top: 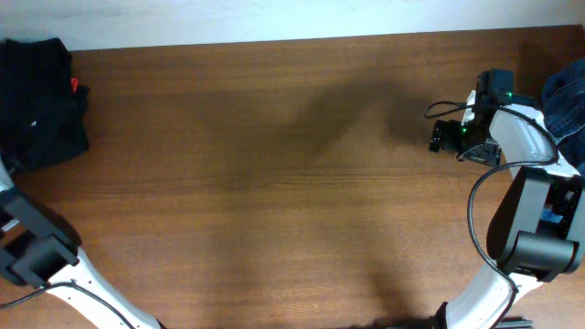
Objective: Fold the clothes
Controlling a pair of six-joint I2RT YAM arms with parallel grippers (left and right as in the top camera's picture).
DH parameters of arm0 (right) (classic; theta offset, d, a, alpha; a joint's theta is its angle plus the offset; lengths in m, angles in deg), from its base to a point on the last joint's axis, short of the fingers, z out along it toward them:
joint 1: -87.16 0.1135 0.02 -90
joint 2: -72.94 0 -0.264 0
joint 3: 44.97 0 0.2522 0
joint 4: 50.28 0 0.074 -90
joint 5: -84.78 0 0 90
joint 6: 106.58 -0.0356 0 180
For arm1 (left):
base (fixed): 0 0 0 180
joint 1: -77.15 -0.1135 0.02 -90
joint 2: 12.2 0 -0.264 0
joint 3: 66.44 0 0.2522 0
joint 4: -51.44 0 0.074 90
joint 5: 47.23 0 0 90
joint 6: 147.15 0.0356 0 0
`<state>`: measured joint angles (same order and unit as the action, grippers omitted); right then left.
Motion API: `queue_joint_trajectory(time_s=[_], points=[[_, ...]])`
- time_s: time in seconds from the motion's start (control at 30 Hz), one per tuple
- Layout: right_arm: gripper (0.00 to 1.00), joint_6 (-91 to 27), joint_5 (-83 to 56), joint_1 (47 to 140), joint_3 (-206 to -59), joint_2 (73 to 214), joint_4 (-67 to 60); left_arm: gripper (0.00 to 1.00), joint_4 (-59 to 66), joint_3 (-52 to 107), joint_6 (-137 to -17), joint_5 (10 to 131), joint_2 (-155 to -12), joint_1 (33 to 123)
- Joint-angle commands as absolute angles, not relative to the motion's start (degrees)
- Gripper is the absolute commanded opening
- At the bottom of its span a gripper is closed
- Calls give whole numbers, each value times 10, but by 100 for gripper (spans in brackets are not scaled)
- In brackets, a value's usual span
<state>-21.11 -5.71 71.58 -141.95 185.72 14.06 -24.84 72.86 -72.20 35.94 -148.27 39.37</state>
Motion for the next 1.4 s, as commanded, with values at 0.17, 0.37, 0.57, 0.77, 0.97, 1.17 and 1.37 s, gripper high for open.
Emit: queue_joint_trajectory(time_s=[0.17,0.37,0.57,0.77,0.97,1.17,1.37], points=[[99,-215,-60,714,-1427,1846,140,0,-246,748,-712,521,-1441,377],[99,-215,-60,714,-1427,1846,140,0,-241,753,-714,583,-1410,377],[99,-215,-60,714,-1427,1846,140,0,-248,753,-756,552,-1401,372],[99,-215,-60,714,-1427,1846,140,1,-248,753,-768,409,-1401,370],[98,-215,-60,714,-1427,1846,140,0,-210,736,-787,342,-1411,370],[99,-215,-60,714,-1427,1846,140,1,-208,732,-785,341,-1474,372],[99,-215,-60,714,-1427,1846,140,0,-196,742,-785,366,-1493,371]])
